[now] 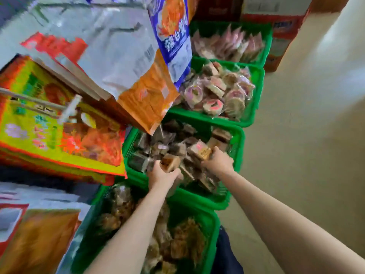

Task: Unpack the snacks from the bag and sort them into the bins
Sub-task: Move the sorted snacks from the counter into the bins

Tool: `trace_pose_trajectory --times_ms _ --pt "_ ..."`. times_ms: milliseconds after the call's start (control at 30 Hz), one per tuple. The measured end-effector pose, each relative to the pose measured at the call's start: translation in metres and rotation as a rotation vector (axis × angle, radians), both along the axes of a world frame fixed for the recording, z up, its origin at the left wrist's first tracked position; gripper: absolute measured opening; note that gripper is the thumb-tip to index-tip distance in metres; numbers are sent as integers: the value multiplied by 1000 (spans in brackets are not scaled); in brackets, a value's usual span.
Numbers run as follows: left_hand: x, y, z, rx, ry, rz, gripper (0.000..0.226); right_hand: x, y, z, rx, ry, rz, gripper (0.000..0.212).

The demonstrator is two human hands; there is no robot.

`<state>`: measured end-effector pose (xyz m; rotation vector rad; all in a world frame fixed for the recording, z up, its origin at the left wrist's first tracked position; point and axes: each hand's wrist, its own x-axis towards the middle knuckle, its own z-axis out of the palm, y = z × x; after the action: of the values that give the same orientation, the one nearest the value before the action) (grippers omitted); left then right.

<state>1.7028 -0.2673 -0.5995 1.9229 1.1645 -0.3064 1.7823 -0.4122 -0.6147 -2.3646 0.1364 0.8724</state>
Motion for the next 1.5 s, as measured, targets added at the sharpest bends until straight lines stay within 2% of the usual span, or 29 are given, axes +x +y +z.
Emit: trace_pose_trajectory --times_ms 133,200,233,333,433,500,667,800,900,1033,1133,1267,1400,1500 --pt "40 22 -61 -180 -140 306 78 42 41 -54 42 -30 -3 57" --pt "51 29 -73 -275 -230 432 68 48 48 -65 147 -5 -6 62" --pt "51 32 -72 -279 -238 422 60 46 46 -63 188 3 -2 63" --pt "36 28 -49 -185 -123 277 48 34 24 -40 200 21 -22 61" --pt "12 8 0 -116 -55 164 43 17 -11 13 86 74 16 67" --pt "-5 -13 50 -54 -24 10 43 4 -42 67 6 44 61 69" --pt "-52 -87 220 222 -44 -490 42 -39 -133 238 -117 -133 184 53" --pt "-102 -162 320 420 -83 -907 41 -93 -219 347 -183 -299 103 45" --pt "-144 -231 352 493 -148 -1240 41 -183 -309 401 -284 -409 0 40" --pt "-227 -349 398 520 -360 -1668 39 -388 -431 472 -566 -527 -164 36" --pt "-333 -440 442 464 -580 -1922 40 -556 -495 529 -801 -456 -284 41" --pt "-480 -540 507 438 -950 -2265 44 -758 -543 577 -960 -324 -592 37" --pt "-605 -602 557 155 -1305 -2458 36 -923 -561 594 -984 -161 -937 35" --pt "-681 -638 570 266 -1300 -2649 37 -1027 -556 595 -966 36 -1135 36"
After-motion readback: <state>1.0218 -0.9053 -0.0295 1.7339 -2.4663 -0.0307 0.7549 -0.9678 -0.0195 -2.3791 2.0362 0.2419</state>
